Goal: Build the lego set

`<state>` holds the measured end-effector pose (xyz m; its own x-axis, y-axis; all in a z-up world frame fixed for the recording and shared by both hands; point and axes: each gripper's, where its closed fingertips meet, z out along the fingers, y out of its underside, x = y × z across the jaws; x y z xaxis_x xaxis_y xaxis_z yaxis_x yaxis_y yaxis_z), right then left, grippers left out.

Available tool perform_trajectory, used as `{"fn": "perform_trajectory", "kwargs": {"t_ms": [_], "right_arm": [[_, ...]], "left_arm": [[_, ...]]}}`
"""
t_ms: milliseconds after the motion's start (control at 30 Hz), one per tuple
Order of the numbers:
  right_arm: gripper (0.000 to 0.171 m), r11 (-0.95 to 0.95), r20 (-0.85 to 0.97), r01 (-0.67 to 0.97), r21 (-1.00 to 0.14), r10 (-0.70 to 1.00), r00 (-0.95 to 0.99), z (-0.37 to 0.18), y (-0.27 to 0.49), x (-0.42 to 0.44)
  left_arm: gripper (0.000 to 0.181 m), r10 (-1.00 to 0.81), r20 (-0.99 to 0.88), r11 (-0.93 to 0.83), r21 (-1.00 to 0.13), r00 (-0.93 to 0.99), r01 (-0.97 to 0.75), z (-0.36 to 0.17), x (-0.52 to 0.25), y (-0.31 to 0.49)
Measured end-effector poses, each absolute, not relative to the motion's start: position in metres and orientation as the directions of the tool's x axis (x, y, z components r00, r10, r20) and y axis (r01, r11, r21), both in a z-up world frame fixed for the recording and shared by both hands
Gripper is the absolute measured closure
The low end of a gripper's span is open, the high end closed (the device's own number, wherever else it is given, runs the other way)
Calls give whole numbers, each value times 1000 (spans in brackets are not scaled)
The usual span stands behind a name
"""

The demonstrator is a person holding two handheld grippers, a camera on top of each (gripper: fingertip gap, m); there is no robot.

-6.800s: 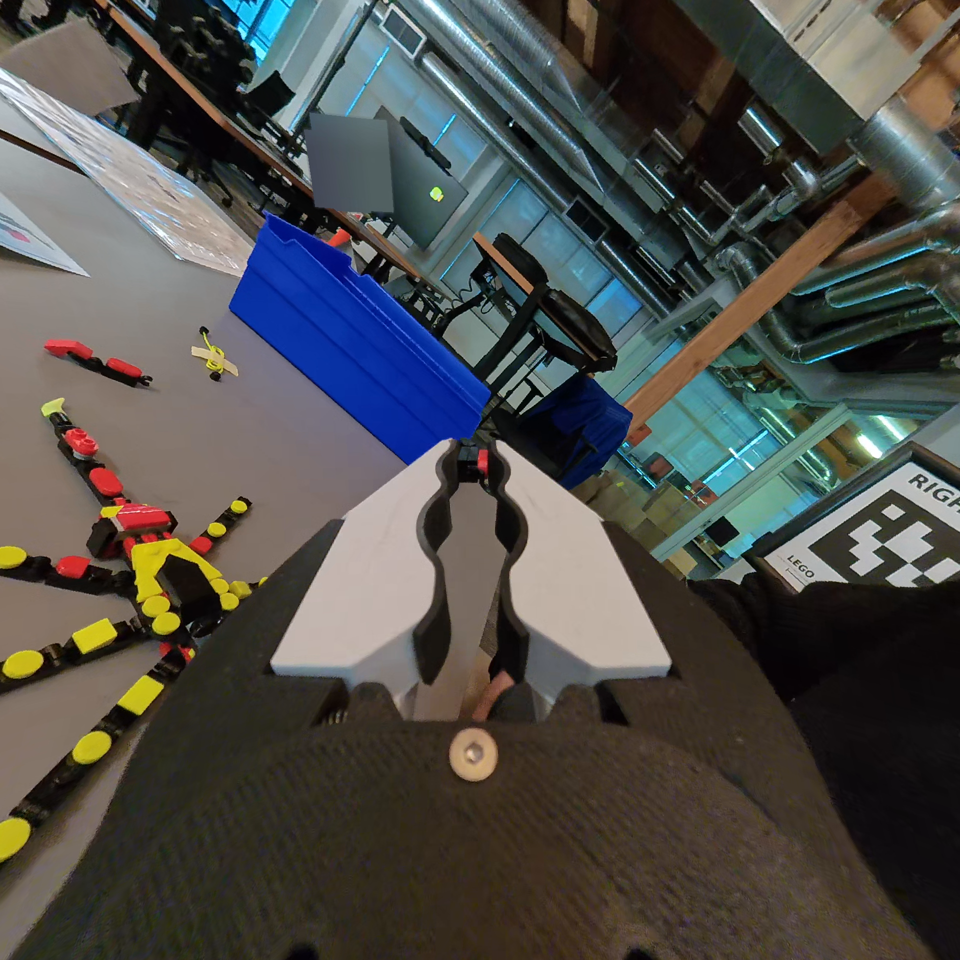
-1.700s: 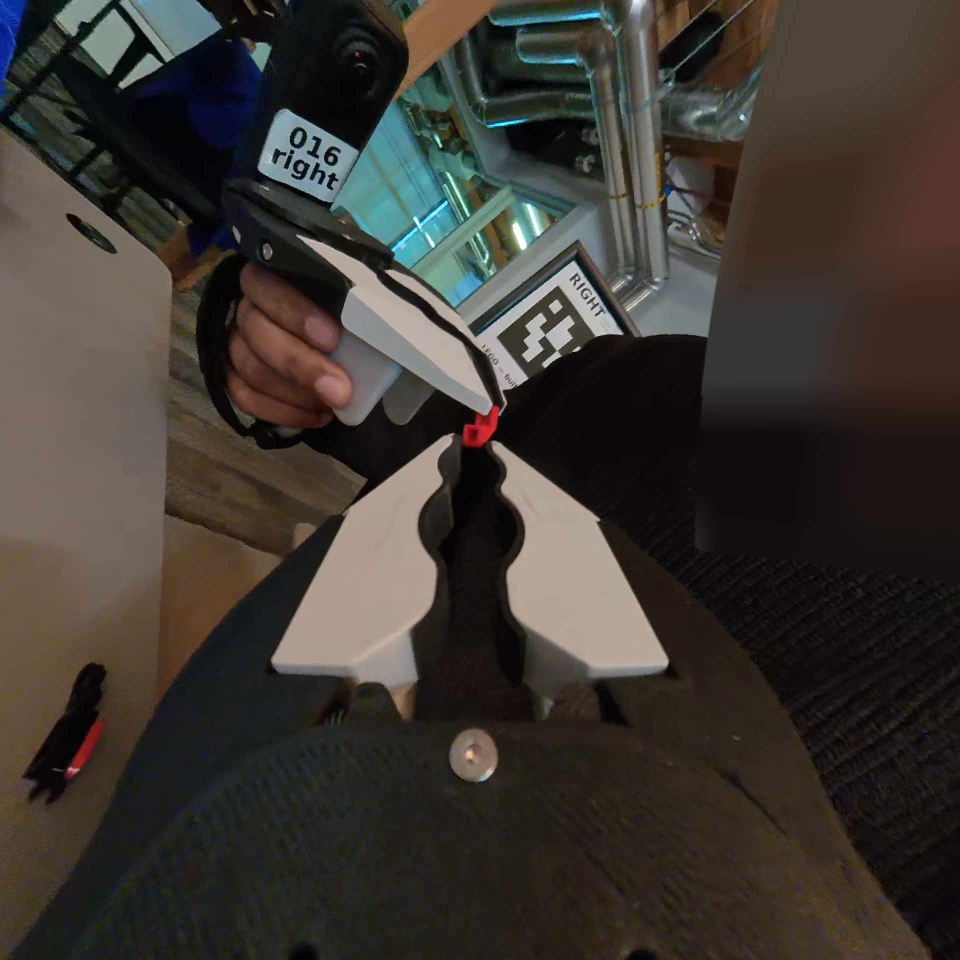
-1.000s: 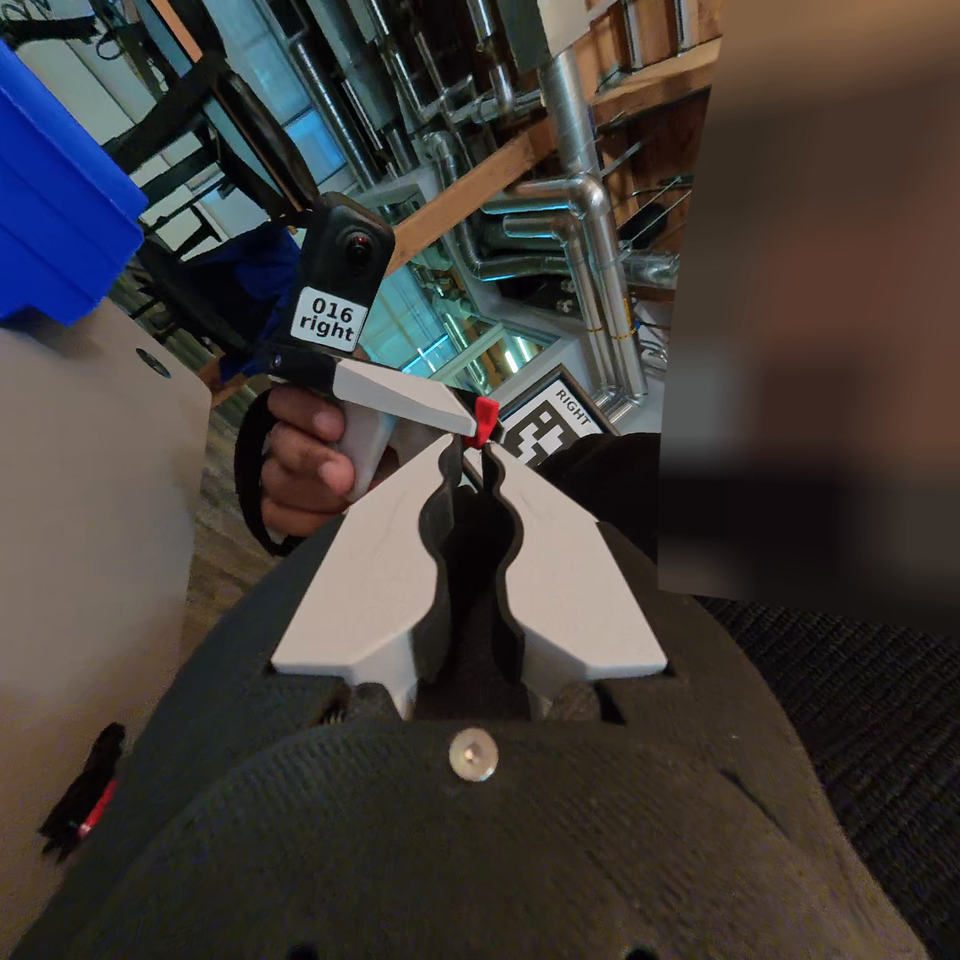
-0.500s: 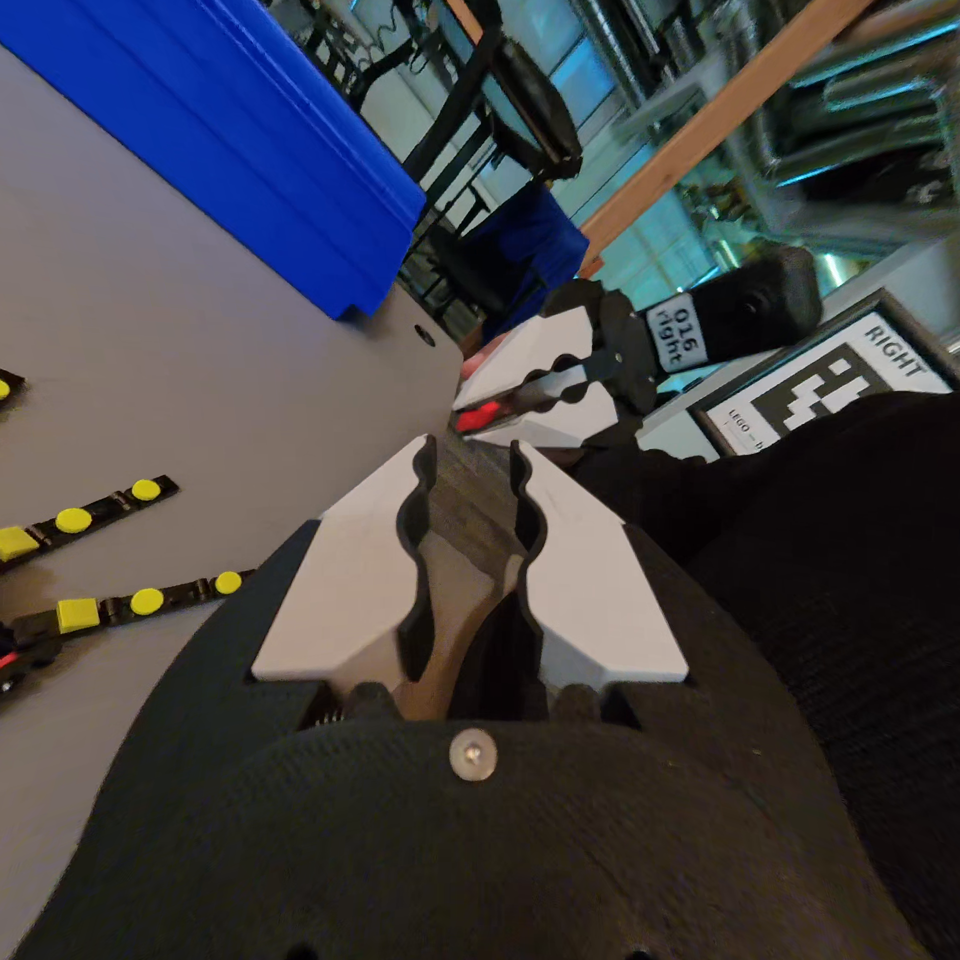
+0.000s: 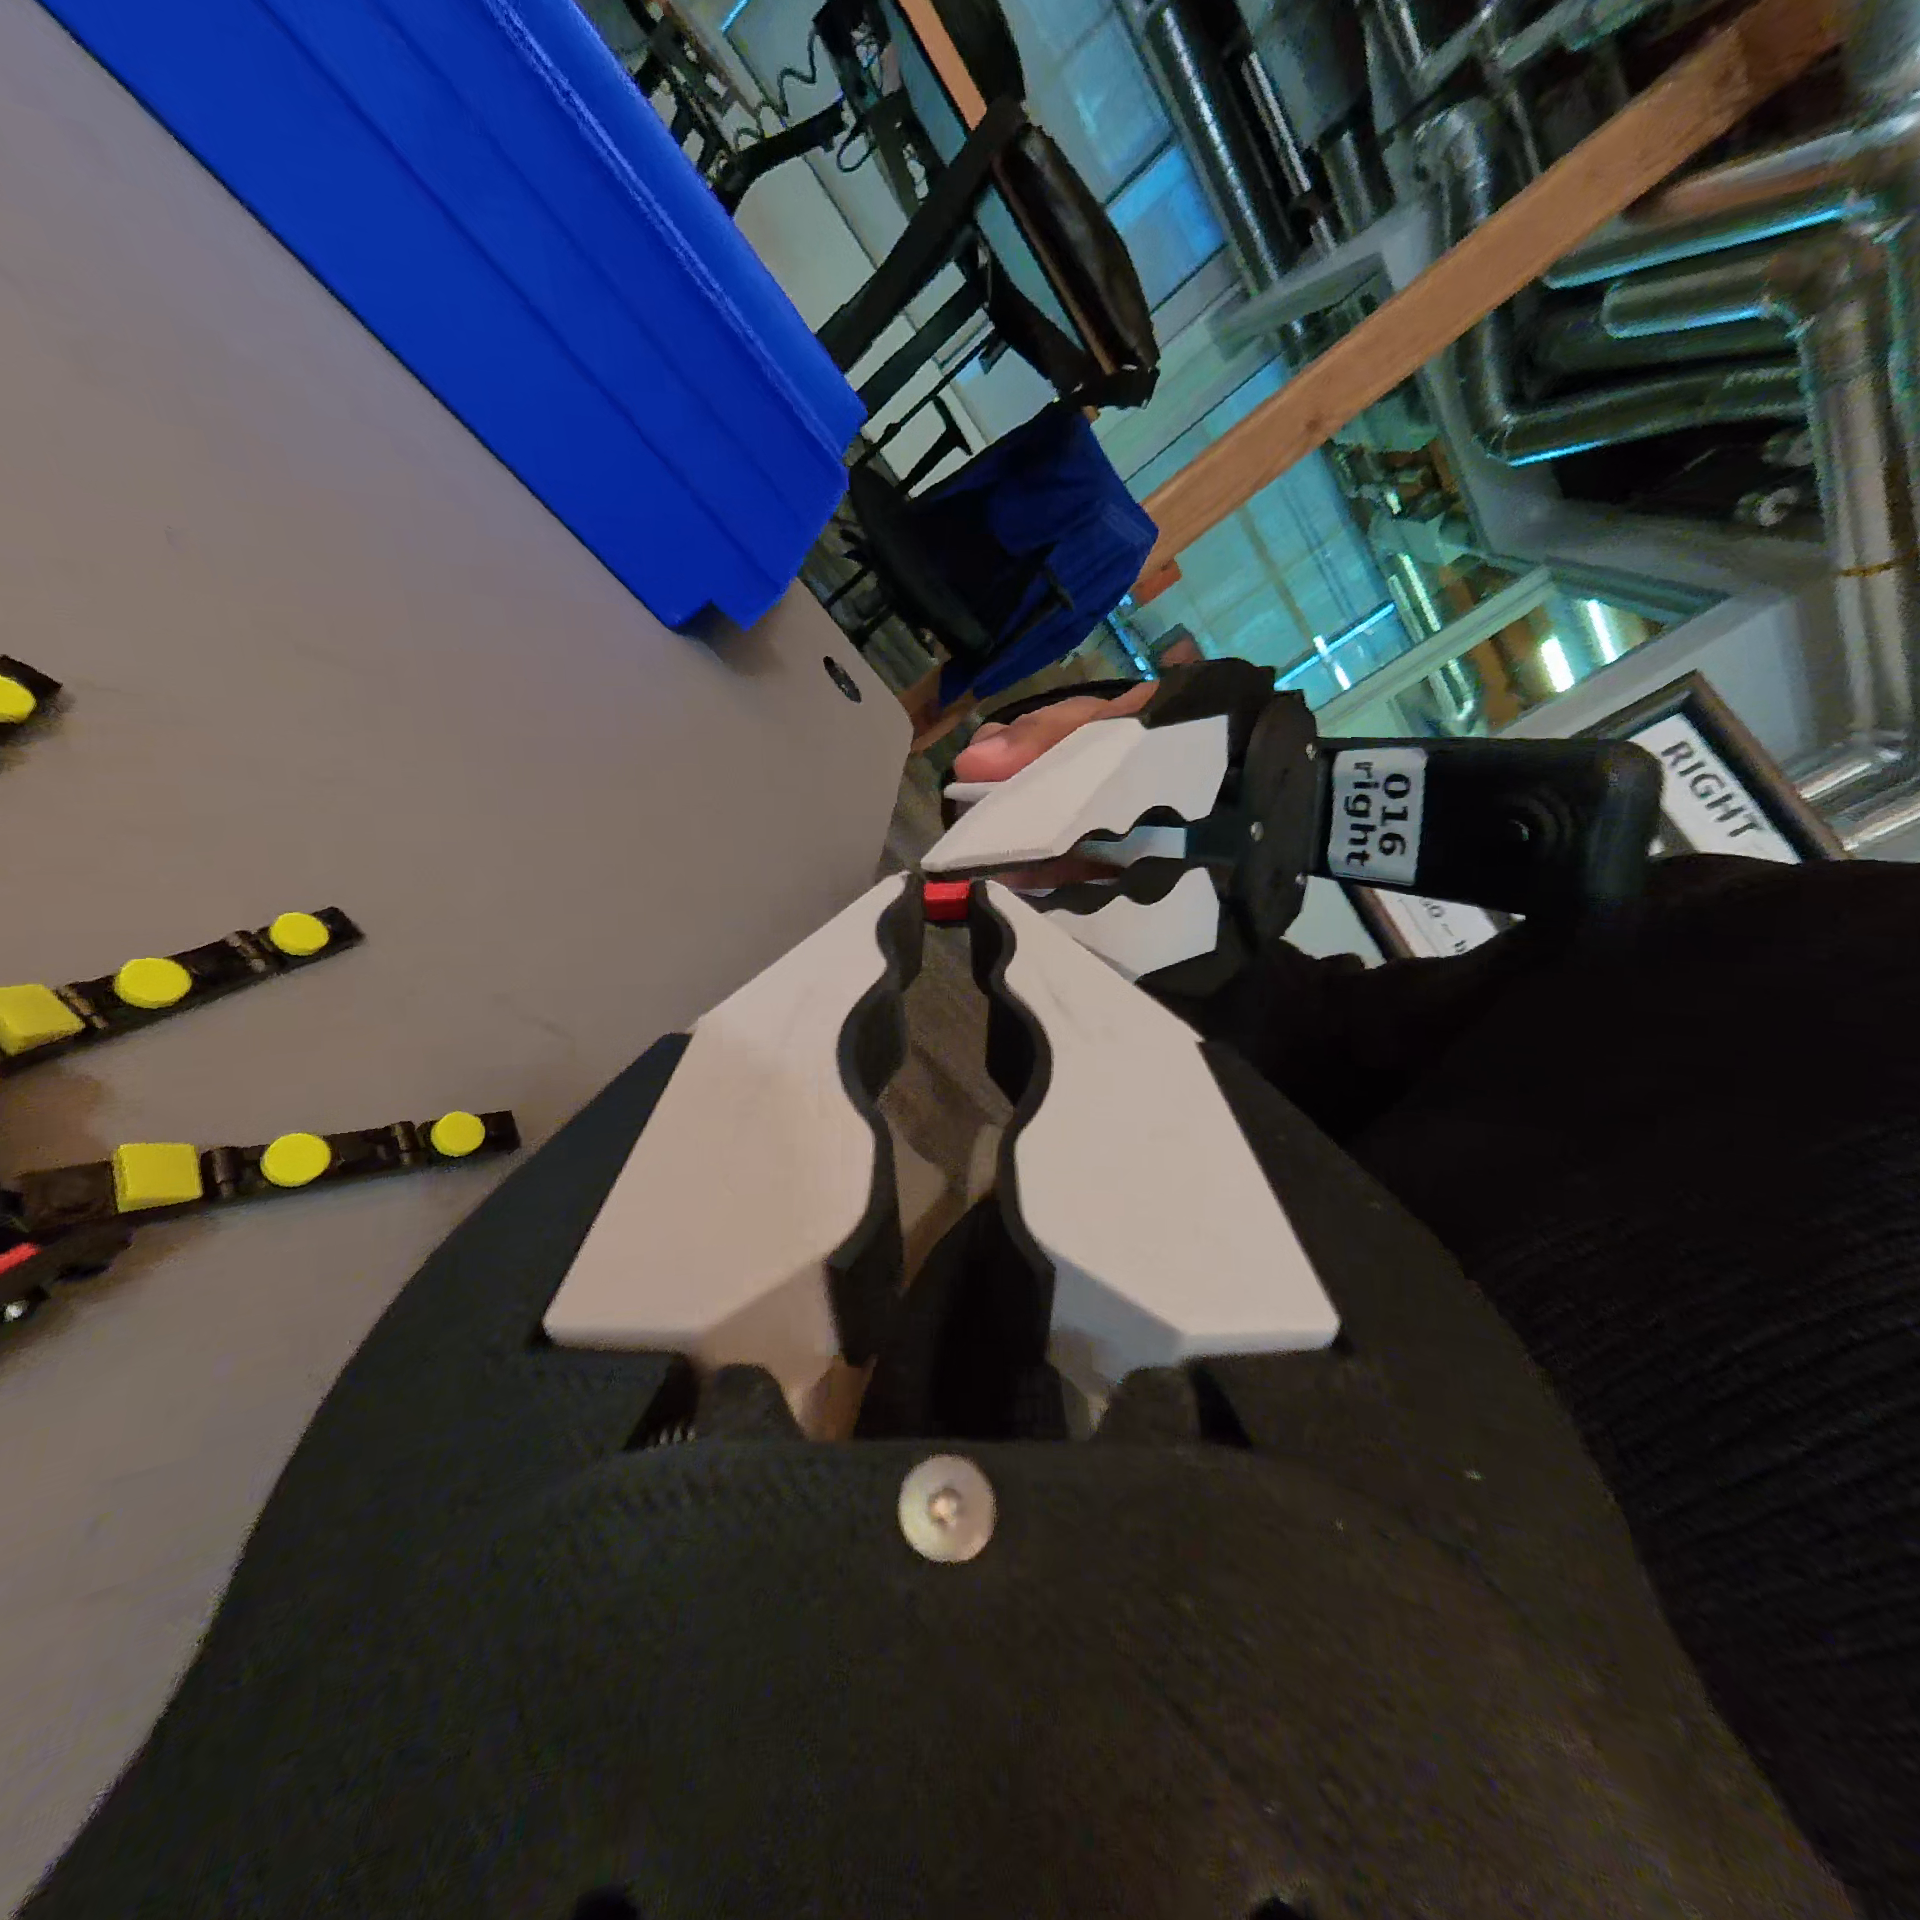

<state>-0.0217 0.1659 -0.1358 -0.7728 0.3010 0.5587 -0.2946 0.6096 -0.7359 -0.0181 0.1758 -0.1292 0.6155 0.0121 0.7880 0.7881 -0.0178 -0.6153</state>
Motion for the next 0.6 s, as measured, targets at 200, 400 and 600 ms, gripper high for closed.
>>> {"fn": "perform_trajectory", "kwargs": {"t_ms": [200, 400, 600], "right_arm": [[167, 542, 533, -311, -781, 317, -785, -127, 165, -18], [167, 485, 498, -308, -818, 330, -802, -119, 164, -15], [167, 423, 400, -244, -873, 334, -854, -112, 164, -12]], "left_arm": [[177, -98, 849, 7, -522, 520, 853, -120, -15, 174], [177, -195, 882, 22, -433, 429, 901, -113, -14, 173], [172, -266, 891, 16, -377, 368, 926, -106, -11, 172]]}}
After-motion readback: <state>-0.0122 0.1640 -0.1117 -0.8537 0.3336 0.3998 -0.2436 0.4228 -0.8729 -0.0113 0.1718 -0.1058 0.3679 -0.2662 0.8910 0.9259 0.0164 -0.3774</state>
